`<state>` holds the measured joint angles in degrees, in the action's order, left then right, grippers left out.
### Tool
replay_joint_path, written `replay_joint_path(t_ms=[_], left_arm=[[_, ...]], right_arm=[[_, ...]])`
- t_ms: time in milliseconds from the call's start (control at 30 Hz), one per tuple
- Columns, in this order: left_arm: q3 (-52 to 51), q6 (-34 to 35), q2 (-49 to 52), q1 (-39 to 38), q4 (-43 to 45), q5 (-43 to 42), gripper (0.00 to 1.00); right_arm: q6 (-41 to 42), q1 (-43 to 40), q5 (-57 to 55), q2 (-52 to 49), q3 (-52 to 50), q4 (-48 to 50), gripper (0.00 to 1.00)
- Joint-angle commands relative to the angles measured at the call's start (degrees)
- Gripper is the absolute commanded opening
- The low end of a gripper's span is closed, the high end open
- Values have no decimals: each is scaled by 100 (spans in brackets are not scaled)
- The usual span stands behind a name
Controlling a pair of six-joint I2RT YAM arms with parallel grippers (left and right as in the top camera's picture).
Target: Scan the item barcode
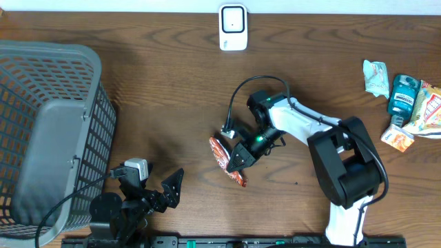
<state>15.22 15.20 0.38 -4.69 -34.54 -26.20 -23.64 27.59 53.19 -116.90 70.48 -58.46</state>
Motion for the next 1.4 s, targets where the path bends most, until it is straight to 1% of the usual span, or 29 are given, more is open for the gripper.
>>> replay_joint_path(t_ms=[0,133,233,433,600,633,700,767,800,833,900,933,967,1000,1033,1067,1200,1233,1267,1300,1367], left_arm=[[20,7,-15,17,0,31,98],[20,7,-15,17,0,31,98],[20,7,-15,17,0,31,98],[20,7,-15,17,0,31,98],[20,7,-15,17,0,31,98],[20,7,-15,17,0,31,98],[20,7,-15,17,0,31,98],[20,7,-15,17,0,31,98],[20,7,-15,17,0,31,98],[20,7,-15,17,0,31,98],[20,7,-15,17,0,31,98],[20,7,-15,17,0,31,98],[20,7,-15,17,0,31,98],[20,7,-15,17,0,31,98],[20,7,-15,17,0,31,98],[20,7,-15,17,0,31,98],[20,7,-15,17,0,31,98],[20,7,-15,17,0,31,98],[20,7,-15,17,0,31,98],[20,7,-15,17,0,31,98],[20,7,-15,17,0,31,98]], right_arm=[[136,-234,302,-262,92,85,1],[129,-470,909,-531,92,146,1],[144,-575,828,-678,92,144,1],[1165,-866,-1016,-750,92,496,1],[1303,-1379,-1329,-750,105,715,2],[1364,-1453,-1530,-750,109,739,4],[1384,-1578,-1906,-741,160,741,17],[1384,-1648,-2105,-719,295,608,39],[1399,-1665,-2181,-702,387,525,45],[1443,-1668,-2343,-632,549,398,56],[1755,-1626,-2898,-424,844,227,72],[1867,-1589,-3073,-319,916,203,76],[1971,-1519,-3248,-155,957,223,78],[2028,-1432,-3366,20,955,271,84],[2041,-1331,-3473,166,955,280,94],[2044,-1231,-3567,264,955,282,99],[2463,-422,-4531,658,955,310,99],[2695,-170,-4883,678,955,326,99],[3040,247,-5504,673,938,348,99],[3163,450,-5768,662,903,398,99],[3239,758,-5934,662,841,485,99]])
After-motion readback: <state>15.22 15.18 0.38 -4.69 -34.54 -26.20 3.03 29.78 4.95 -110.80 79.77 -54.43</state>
